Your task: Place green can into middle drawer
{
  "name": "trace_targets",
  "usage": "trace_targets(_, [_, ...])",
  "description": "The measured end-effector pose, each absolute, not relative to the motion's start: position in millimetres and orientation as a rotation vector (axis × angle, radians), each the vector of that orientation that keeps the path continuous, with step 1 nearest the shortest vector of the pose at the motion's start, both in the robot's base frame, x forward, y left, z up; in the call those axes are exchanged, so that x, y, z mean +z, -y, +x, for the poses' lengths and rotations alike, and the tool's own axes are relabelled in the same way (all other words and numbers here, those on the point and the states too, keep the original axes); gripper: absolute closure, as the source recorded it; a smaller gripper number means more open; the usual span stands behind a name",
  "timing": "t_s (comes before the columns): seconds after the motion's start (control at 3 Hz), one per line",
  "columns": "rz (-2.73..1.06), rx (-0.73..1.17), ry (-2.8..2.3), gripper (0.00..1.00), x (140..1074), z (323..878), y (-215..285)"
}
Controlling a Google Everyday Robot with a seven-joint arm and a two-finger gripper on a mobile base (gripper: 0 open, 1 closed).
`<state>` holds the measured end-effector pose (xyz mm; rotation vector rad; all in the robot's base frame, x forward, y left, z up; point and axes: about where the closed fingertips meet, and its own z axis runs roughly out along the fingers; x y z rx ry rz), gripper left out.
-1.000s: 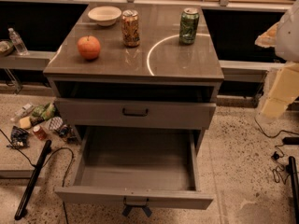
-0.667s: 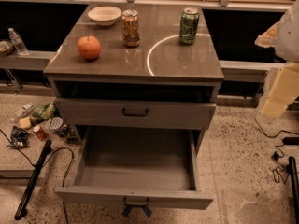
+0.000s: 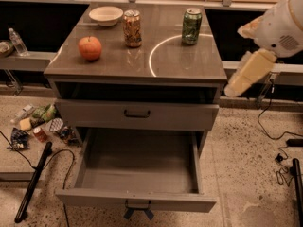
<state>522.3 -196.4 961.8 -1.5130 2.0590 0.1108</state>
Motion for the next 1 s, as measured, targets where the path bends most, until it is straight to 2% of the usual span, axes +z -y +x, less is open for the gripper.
trace_targets(0.33, [-1.292,0.253,-1.964,0.0,950.4,583.5,183.4])
trace_targets(0.67, [-1.101,0.301,-1.879,0.0,947.6,643.3,180.9])
trace_targets(1.0, [-1.028,0.255,-1.842,0.0,954.4,665.6,186.2])
